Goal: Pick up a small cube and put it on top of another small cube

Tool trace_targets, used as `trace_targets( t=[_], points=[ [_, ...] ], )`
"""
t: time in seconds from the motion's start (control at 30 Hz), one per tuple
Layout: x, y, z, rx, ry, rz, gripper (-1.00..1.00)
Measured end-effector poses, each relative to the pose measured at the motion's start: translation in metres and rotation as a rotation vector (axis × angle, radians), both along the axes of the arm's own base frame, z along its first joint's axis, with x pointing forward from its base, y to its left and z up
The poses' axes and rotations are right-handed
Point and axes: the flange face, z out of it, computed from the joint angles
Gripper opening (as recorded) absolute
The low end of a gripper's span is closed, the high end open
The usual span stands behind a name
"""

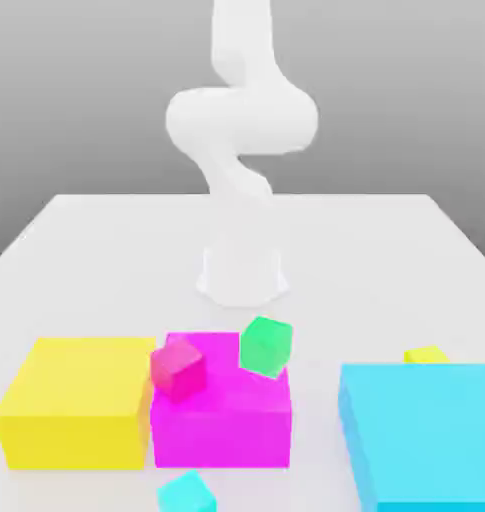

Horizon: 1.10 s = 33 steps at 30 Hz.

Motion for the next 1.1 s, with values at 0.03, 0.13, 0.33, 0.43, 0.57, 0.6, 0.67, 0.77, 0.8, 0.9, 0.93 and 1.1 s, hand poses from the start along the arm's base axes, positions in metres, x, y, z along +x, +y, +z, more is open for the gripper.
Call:
trace_targets(
  t=[0.03,0.13,0.33,0.43,0.57,0.6,0.67,0.77,0.8,0.9,0.93,1.1],
  points=[
    [0.014,-0.003,-0.015,0.000,0.028,0.025,0.00],
    [0.050,-0.008,-0.060,-0.002,0.106,0.094,0.00],
    [0.104,-0.015,-0.158,-0.020,0.252,0.214,0.00],
    [0.123,-0.017,-0.211,-0.036,0.322,0.269,0.00],
    [0.139,-0.021,-0.282,-0.068,0.414,0.336,0.00],
    [0.141,-0.022,-0.299,-0.078,0.437,0.352,0.00],
    [0.144,-0.025,-0.334,-0.100,0.482,0.385,0.00],
    [0.143,-0.032,-0.385,-0.138,0.550,0.429,0.00],
    [0.142,-0.035,-0.401,-0.153,0.573,0.444,0.00],
    [0.134,-0.044,-0.448,-0.202,0.642,0.489,0.00],
    [0.131,-0.048,-0.463,-0.220,0.665,0.503,0.00],
    [0.127,-0.053,-0.534,-0.249,0.698,0.527,0.00]
  ],
)
